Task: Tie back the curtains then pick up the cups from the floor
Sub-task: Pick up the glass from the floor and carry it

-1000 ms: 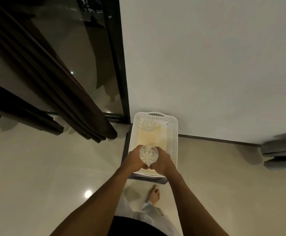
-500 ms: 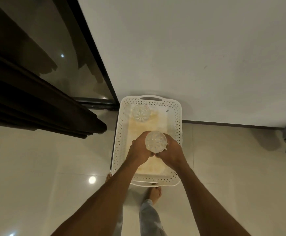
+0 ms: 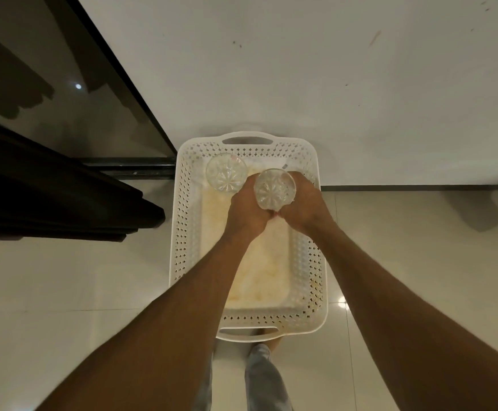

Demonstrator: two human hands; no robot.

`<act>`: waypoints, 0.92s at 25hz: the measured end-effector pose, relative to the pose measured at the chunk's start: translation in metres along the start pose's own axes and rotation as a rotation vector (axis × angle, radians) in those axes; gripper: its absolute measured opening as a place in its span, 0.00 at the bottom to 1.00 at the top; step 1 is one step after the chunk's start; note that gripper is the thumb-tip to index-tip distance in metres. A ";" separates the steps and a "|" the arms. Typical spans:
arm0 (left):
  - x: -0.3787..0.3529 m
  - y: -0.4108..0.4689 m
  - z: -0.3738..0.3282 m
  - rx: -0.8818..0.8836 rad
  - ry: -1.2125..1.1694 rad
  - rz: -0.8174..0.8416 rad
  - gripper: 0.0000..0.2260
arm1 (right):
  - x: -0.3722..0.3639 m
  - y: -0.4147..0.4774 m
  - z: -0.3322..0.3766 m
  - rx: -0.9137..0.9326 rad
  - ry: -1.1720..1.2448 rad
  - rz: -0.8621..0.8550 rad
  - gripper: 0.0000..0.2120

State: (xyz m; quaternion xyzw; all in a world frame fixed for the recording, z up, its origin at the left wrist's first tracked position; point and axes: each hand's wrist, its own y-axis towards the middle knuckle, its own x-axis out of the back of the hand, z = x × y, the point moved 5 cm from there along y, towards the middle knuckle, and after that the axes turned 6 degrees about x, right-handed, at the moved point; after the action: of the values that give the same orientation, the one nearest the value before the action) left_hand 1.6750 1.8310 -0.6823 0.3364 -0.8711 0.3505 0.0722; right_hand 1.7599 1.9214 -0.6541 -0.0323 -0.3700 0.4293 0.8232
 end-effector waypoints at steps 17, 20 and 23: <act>-0.006 -0.013 0.004 -0.029 0.018 -0.093 0.28 | -0.008 -0.001 -0.008 0.008 0.042 -0.076 0.21; -0.004 -0.018 0.008 0.003 0.022 -0.090 0.30 | -0.006 -0.006 -0.007 -0.060 0.036 -0.071 0.28; 0.006 -0.038 0.018 0.107 0.004 -0.076 0.34 | -0.001 -0.029 -0.006 -0.177 0.094 -0.053 0.37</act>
State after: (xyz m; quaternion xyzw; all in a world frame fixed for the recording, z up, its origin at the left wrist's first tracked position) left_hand 1.6971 1.7960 -0.6719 0.3718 -0.8375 0.3945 0.0690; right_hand 1.7829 1.9045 -0.6481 -0.1150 -0.3683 0.3711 0.8447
